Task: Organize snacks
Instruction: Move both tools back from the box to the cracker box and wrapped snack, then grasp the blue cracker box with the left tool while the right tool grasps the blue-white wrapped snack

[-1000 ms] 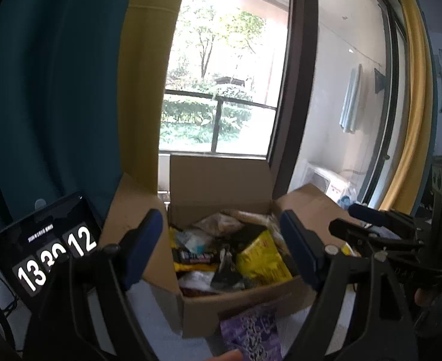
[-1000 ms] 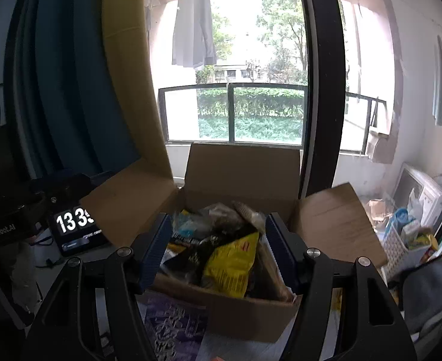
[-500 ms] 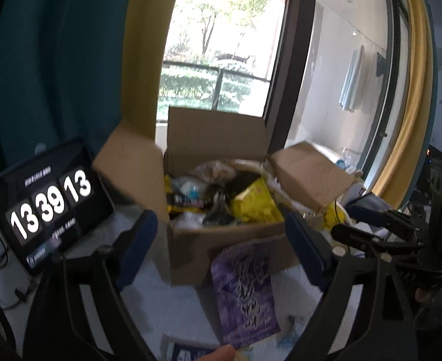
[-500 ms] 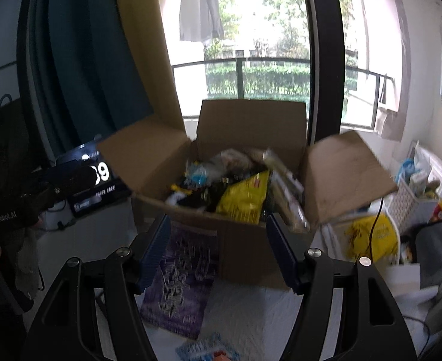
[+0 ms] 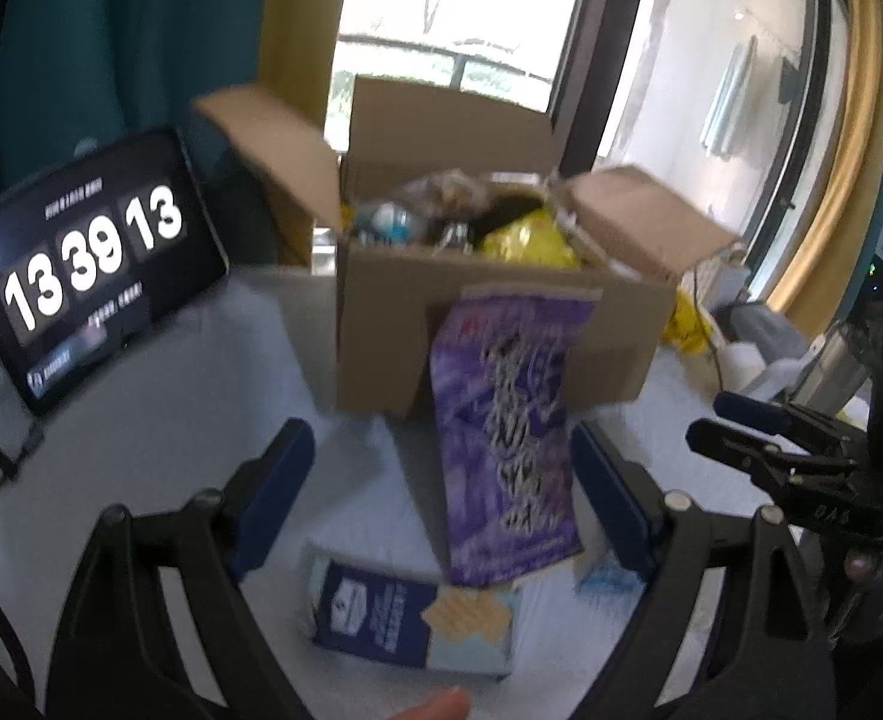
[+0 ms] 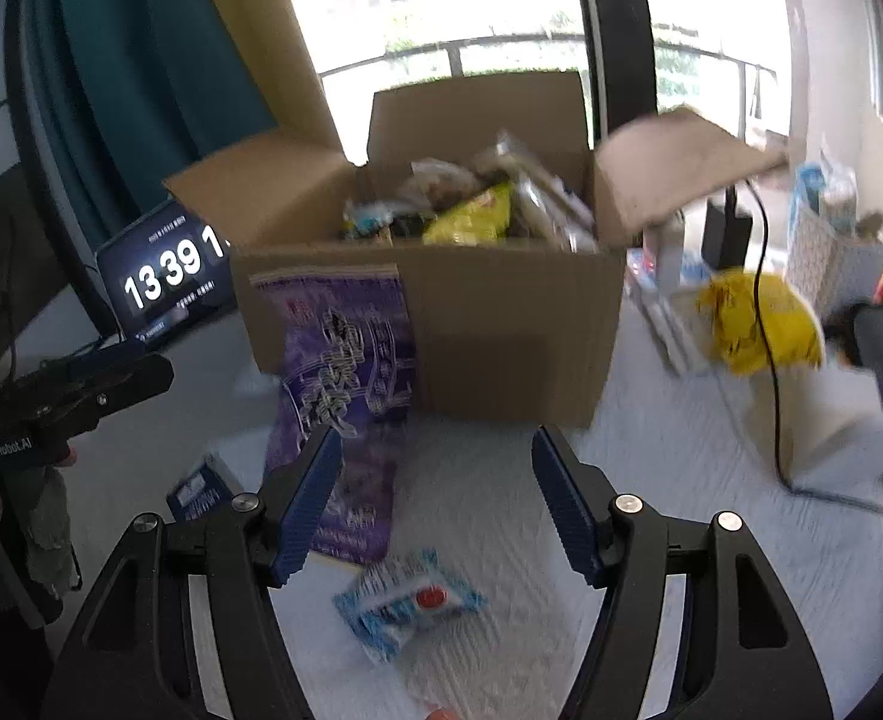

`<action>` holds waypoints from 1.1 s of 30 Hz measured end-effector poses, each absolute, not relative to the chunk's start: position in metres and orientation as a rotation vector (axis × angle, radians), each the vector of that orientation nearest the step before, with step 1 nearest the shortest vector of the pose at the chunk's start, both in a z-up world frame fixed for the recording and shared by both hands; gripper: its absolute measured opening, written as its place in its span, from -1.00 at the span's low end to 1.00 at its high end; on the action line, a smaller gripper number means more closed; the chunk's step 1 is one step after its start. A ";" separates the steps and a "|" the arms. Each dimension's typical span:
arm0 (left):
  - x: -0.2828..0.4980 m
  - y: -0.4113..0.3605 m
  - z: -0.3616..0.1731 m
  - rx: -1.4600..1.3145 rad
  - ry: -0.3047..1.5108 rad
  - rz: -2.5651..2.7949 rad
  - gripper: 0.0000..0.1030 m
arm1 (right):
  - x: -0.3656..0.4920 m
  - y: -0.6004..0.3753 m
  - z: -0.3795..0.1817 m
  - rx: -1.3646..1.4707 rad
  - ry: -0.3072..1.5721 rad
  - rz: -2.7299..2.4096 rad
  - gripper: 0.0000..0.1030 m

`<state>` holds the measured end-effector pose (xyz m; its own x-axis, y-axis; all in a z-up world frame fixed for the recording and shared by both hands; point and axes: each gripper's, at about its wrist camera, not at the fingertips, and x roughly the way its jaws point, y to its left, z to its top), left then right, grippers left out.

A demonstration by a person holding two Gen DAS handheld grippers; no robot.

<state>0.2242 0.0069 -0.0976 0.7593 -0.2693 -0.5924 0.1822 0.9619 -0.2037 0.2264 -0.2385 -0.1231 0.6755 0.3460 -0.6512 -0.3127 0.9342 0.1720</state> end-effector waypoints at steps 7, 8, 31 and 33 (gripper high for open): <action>0.222 -0.010 -0.140 -0.077 0.769 -0.188 0.71 | 0.217 -0.233 -0.156 0.032 0.827 0.376 0.38; 0.222 -0.012 -0.146 -0.075 0.784 -0.185 0.71 | 0.216 -0.229 -0.161 0.013 0.840 0.370 0.51; 0.173 0.000 -0.183 0.082 0.882 -0.134 0.72 | 0.200 -0.252 -0.189 -0.059 0.897 0.330 0.68; 0.169 0.010 -0.186 0.058 0.910 -0.132 0.72 | 0.198 -0.257 -0.189 -0.051 0.903 0.323 0.68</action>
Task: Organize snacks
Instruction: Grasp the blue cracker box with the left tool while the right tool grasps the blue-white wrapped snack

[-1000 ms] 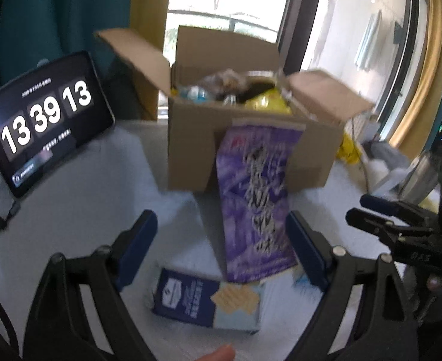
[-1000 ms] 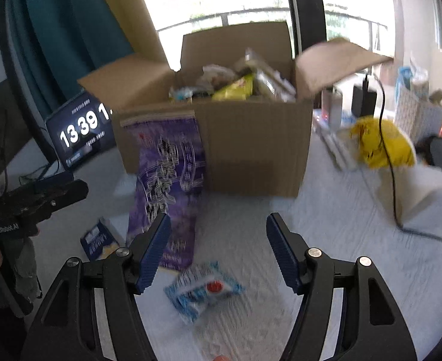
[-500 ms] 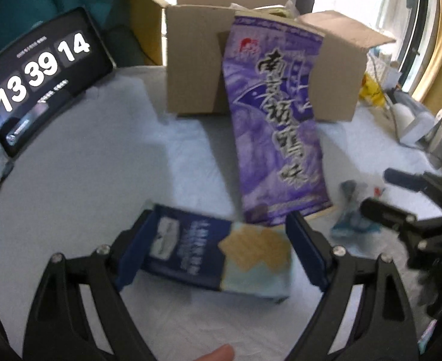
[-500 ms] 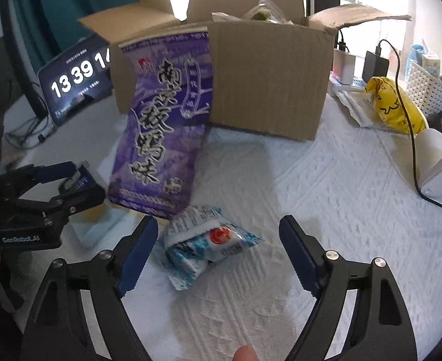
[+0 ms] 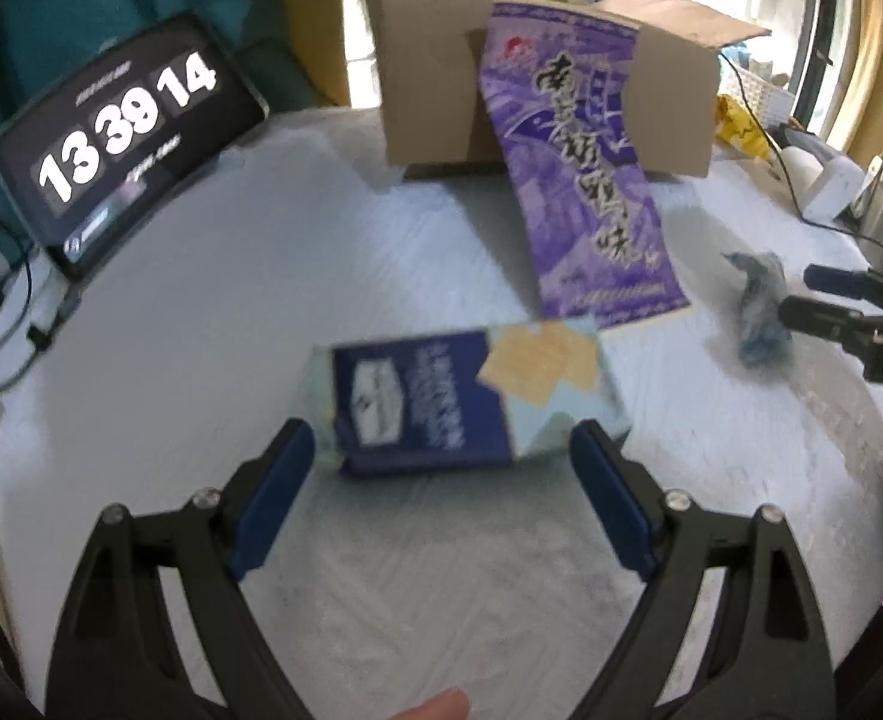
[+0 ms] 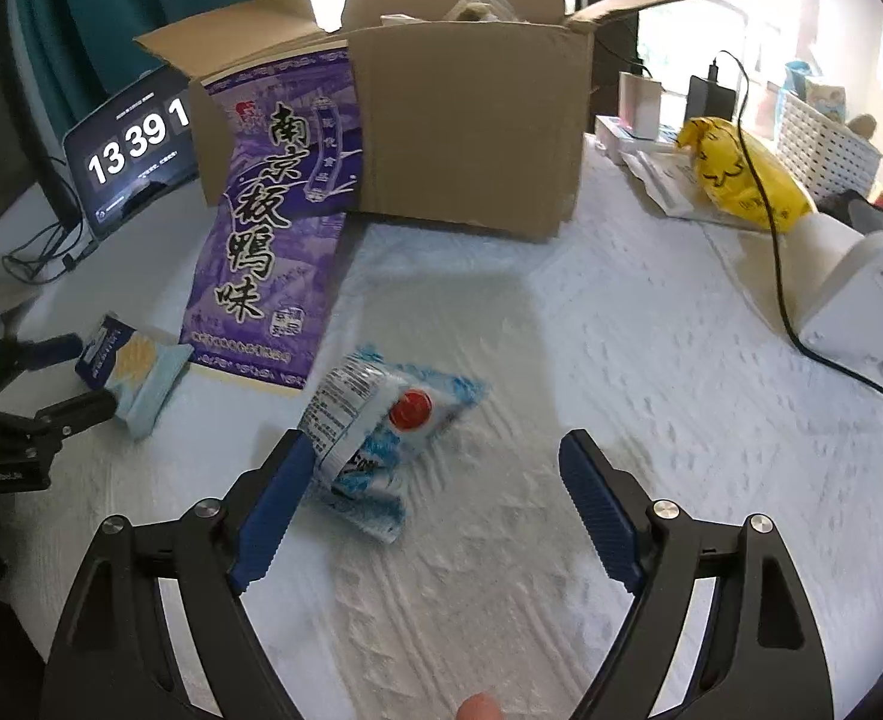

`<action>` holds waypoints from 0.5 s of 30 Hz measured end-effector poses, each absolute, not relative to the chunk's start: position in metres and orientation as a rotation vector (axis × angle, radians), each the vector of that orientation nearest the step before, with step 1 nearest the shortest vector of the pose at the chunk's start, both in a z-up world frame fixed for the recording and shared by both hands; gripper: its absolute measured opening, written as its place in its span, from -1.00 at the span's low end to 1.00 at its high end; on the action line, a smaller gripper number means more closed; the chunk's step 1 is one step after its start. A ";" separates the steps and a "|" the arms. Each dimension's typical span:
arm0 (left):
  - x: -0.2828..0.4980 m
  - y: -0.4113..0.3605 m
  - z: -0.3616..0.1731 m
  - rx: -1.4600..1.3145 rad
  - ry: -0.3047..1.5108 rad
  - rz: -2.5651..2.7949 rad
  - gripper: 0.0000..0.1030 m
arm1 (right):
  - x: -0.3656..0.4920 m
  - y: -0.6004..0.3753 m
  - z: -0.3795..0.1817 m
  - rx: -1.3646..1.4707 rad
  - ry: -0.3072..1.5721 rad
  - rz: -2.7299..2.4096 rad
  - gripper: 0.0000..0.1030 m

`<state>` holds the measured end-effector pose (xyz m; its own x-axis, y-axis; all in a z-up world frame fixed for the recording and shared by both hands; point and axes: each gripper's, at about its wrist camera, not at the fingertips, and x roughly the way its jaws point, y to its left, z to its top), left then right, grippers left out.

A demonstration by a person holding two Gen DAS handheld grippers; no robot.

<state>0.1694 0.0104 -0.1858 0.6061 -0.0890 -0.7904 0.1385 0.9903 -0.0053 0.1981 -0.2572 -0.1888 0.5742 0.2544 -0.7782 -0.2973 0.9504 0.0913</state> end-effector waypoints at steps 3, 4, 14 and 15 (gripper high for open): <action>0.162 0.022 -0.194 0.051 0.936 -0.101 0.72 | 0.195 -0.260 -0.189 -0.037 0.913 0.332 0.68; 0.161 0.025 -0.196 0.046 0.941 -0.098 0.72 | 0.194 -0.259 -0.189 -0.034 0.913 0.342 0.68; 0.185 0.052 -0.193 -0.003 0.910 0.025 0.72 | 0.200 -0.239 -0.188 -0.011 0.919 0.410 0.68; 0.188 0.055 -0.192 -0.009 0.908 0.034 0.72 | 0.201 -0.238 -0.189 -0.011 0.922 0.413 0.68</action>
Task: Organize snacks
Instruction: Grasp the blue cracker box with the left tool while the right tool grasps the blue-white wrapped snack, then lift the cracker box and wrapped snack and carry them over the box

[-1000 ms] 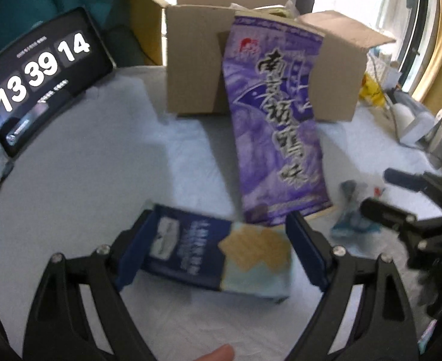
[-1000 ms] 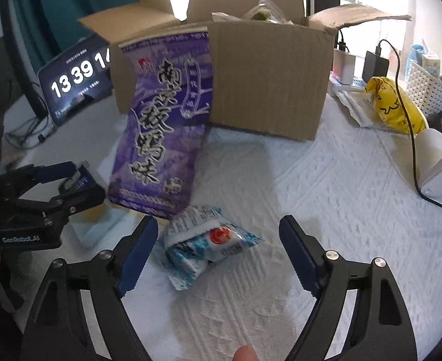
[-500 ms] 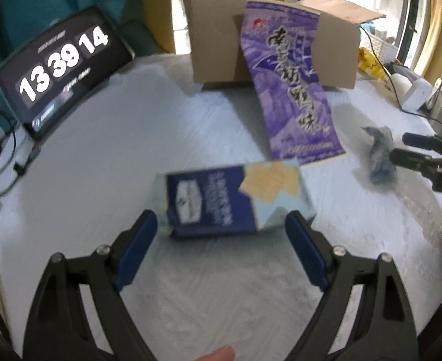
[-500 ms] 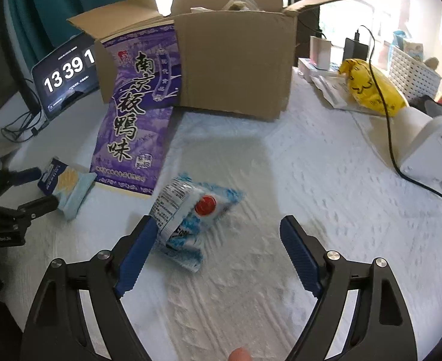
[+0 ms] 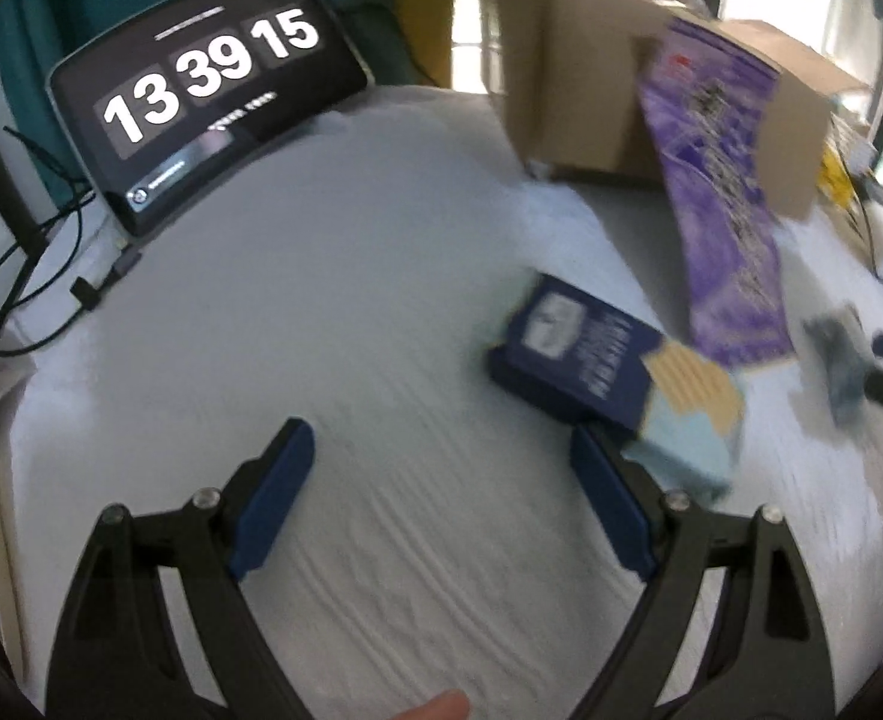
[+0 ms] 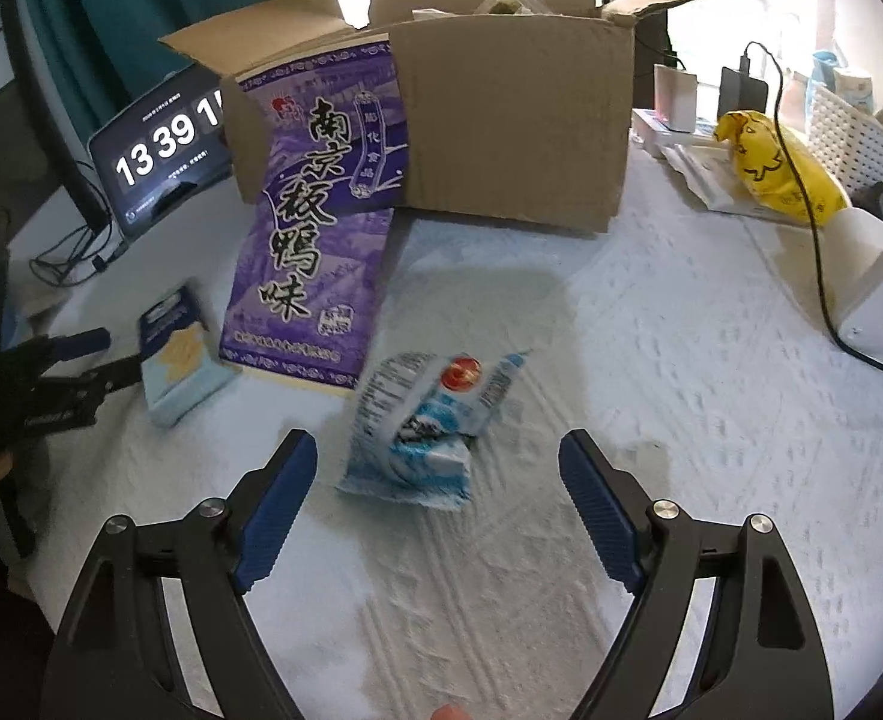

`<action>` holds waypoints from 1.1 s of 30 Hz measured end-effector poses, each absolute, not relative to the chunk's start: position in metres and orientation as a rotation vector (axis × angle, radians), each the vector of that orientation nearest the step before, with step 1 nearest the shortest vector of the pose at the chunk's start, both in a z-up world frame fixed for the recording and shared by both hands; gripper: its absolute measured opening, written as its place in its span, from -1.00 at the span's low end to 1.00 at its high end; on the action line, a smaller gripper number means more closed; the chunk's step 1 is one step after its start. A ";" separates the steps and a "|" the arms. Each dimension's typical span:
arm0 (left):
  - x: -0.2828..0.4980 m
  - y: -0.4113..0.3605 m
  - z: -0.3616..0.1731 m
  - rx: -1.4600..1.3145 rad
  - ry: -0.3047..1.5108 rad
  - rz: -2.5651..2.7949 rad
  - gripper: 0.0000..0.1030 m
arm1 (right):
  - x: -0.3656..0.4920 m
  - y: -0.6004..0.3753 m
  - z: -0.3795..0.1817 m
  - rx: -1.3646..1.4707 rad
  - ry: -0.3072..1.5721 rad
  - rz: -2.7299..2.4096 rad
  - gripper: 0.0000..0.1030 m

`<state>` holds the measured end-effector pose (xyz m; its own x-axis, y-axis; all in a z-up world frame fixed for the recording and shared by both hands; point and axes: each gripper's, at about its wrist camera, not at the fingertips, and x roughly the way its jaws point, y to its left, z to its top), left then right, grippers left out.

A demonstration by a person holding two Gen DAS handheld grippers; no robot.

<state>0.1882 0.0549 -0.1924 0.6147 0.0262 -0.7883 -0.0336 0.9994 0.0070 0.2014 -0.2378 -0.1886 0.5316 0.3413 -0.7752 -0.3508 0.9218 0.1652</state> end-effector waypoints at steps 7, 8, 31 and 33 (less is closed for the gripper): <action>0.217 0.061 -0.176 -0.201 0.882 -0.020 0.72 | 0.214 -0.233 -0.196 0.009 0.940 0.416 0.37; 0.216 0.058 -0.171 -0.220 0.868 -0.032 0.72 | 0.216 -0.232 -0.197 0.005 0.941 0.419 0.17; 0.190 0.008 -0.171 0.085 0.858 -0.116 0.02 | 0.209 -0.270 -0.150 0.047 0.791 0.464 -0.12; 0.191 0.016 -0.161 0.080 0.831 -0.108 0.02 | 0.211 -0.270 -0.137 0.035 0.766 0.462 -0.12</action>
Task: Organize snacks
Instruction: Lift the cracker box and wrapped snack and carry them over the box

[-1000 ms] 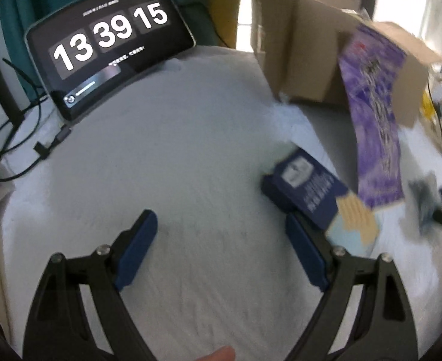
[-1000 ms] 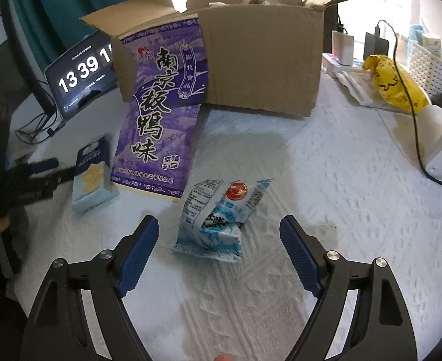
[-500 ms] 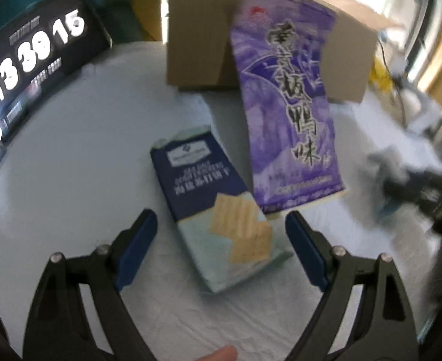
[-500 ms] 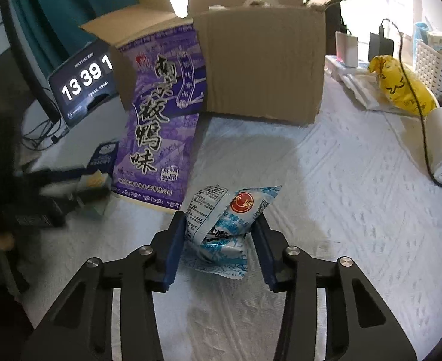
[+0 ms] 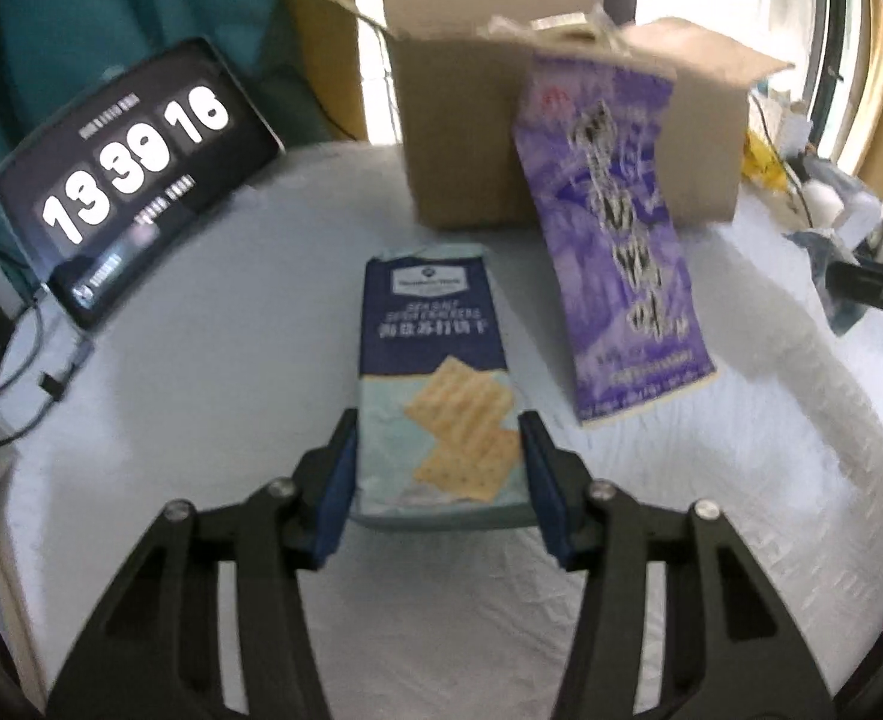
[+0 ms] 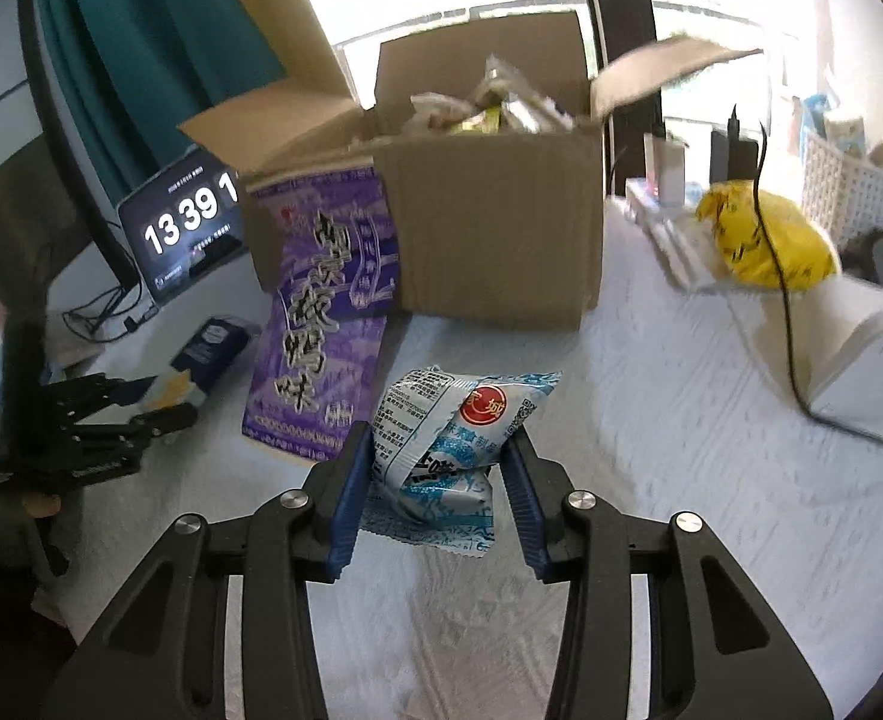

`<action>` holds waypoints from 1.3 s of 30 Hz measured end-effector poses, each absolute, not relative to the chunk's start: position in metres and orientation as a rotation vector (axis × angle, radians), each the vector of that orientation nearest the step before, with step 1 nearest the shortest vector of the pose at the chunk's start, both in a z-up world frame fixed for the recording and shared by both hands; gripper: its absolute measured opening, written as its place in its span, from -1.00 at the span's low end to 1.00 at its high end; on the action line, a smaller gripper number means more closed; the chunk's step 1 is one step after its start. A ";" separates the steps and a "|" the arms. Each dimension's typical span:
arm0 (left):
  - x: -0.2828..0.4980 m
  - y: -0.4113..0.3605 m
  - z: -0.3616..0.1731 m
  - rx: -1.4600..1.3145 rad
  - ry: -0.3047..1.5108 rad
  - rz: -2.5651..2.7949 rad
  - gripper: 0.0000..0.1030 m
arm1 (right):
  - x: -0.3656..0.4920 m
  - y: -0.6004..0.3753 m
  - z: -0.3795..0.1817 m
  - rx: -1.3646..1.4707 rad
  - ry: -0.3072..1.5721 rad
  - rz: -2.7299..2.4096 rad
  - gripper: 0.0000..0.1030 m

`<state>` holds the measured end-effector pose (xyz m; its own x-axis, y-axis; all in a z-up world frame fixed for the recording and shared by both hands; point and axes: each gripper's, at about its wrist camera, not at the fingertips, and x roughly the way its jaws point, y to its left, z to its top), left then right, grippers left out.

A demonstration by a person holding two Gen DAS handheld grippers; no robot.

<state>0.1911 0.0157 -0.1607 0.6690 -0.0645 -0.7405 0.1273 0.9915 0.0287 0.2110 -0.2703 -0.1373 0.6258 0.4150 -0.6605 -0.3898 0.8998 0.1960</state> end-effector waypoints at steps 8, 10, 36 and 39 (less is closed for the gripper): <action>0.186 0.024 -0.102 0.035 0.692 -0.115 0.02 | 0.222 -0.274 -0.099 0.003 0.680 0.454 -0.12; 0.187 0.025 -0.087 0.026 0.653 -0.124 0.02 | 0.225 -0.275 -0.092 -0.004 0.663 0.450 -0.12; 0.290 -0.020 -0.024 0.025 0.513 -0.215 0.02 | 0.291 -0.297 -0.016 -0.049 0.457 0.424 -0.12; 0.301 -0.022 -0.024 0.015 0.511 -0.218 0.02 | 0.304 -0.299 -0.009 -0.041 0.437 0.425 -0.12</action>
